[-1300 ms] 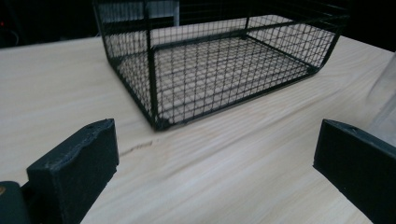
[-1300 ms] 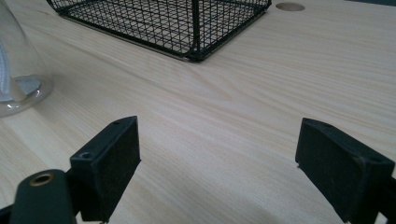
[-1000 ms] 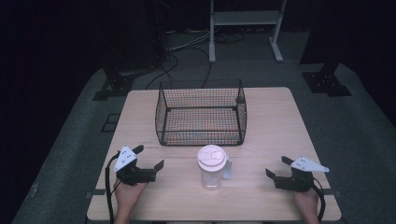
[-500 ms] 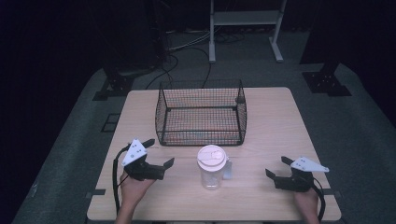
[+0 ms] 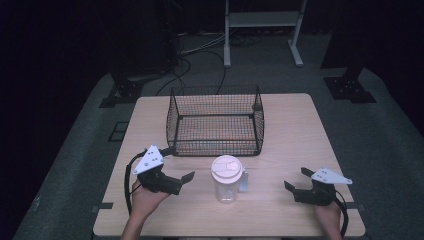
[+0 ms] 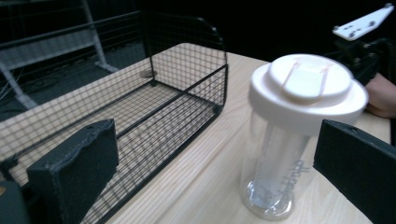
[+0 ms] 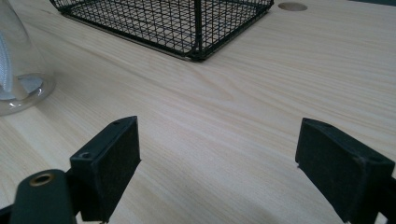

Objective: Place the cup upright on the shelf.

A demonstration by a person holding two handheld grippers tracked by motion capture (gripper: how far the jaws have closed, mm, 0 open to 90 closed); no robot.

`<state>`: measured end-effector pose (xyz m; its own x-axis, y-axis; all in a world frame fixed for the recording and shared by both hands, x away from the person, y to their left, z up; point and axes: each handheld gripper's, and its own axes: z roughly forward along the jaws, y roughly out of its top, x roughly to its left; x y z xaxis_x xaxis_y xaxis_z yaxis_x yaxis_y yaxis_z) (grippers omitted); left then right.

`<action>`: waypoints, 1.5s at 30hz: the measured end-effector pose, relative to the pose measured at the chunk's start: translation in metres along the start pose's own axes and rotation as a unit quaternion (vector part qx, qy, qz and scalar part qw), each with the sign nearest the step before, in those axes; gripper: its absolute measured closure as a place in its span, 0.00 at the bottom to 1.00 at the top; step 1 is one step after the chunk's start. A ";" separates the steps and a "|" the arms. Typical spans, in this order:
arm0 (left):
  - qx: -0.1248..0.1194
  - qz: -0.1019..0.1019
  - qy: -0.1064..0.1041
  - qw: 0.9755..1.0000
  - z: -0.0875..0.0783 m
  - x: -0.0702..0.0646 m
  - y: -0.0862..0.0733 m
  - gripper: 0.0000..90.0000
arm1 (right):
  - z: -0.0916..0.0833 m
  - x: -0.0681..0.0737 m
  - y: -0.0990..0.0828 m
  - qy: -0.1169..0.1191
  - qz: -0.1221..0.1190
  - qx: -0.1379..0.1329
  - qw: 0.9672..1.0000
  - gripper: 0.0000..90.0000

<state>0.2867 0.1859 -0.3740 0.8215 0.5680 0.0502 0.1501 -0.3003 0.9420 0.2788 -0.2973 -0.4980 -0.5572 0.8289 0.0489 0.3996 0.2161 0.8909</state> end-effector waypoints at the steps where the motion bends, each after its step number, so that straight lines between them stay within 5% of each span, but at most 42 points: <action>1: 0.003 0.005 -0.001 1.000 0.000 -0.002 0.002 0.00 | 0.000 0.000 0.000 0.000 0.000 0.000 1.000 0.14; 10: 0.018 0.030 -0.038 0.999 0.008 -0.017 0.018 0.00 | 0.000 0.000 0.000 0.001 -0.001 0.001 1.000 0.14; 19: 0.042 0.044 -0.084 0.995 0.022 -0.027 0.031 0.00 | 0.000 0.000 0.000 0.002 -0.002 0.001 1.000 0.14; 25: 0.058 0.050 -0.097 0.992 0.029 -0.028 0.035 0.00 | 0.000 0.000 0.000 0.003 -0.002 0.001 1.000 0.14; 38: 0.102 0.058 -0.123 0.985 0.047 -0.033 0.043 0.00 | 0.001 0.000 0.000 0.005 -0.005 0.001 1.000 0.14; 41: 0.121 0.066 -0.132 0.982 0.054 -0.034 0.045 0.00 | 0.001 0.000 0.000 0.006 -0.005 0.001 1.000 0.14; 45: 0.131 0.066 -0.136 0.980 0.059 -0.036 0.045 0.00 | 0.001 0.000 0.000 0.007 -0.004 0.002 1.000 0.14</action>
<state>0.2959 0.1068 -0.3526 0.9539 0.2972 0.0416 0.1403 -0.5642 0.8136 0.2794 -0.2969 -0.4980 -0.5704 0.8199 0.0491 0.3990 0.2243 0.8891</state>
